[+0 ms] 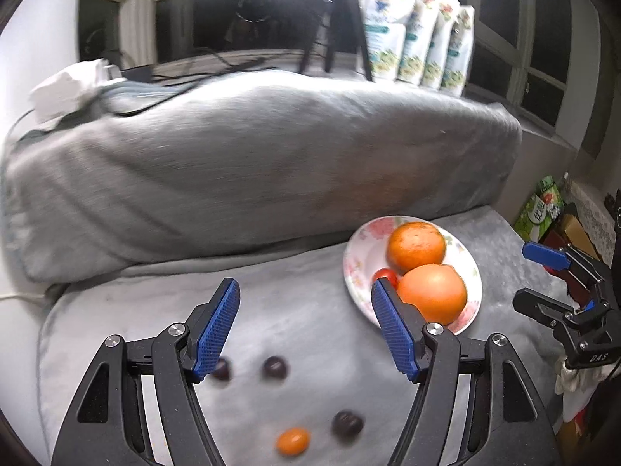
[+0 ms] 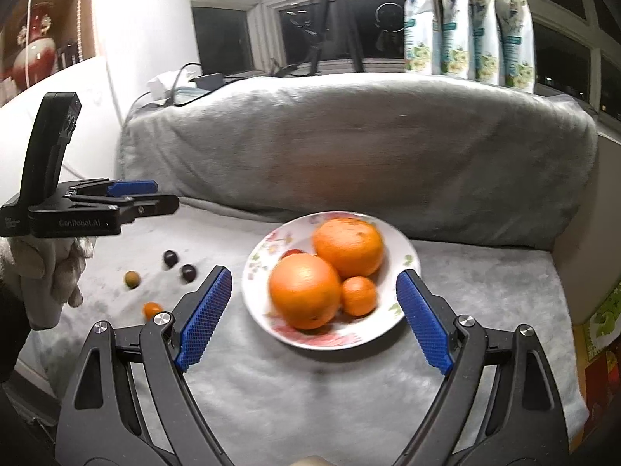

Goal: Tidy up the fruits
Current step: 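Move both grippers back to the loose fruits on the blanket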

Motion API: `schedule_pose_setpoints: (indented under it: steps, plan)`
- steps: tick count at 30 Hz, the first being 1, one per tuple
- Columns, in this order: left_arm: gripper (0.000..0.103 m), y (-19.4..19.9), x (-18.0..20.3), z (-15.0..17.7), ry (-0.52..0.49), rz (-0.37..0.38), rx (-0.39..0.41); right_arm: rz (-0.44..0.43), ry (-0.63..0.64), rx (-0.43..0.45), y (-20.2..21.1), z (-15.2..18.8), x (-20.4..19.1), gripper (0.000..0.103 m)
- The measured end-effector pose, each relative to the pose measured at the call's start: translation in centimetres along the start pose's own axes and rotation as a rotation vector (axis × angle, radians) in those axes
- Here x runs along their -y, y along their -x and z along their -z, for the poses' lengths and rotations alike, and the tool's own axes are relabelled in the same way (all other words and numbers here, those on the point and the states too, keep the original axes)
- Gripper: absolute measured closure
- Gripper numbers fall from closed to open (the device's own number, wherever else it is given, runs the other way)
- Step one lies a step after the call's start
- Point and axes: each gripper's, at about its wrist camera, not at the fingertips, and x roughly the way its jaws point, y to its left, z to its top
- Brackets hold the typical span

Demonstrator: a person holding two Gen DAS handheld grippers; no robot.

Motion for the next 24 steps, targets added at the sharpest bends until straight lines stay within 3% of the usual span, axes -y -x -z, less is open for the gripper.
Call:
schedule_pose_setpoints:
  steps: [15,24]
  plan:
    - [0.033,4.9,-9.0,6.1,0.156,-0.135,0.011,-0.113,0.081,-0.072,-2.0,1.1,-6.9,0.014]
    - [0.033,4.9,-11.4,9.3,0.233,-0.115,-0.014,-0.156,0.115,-0.125,-3.6,2.0,-9.3,0.014]
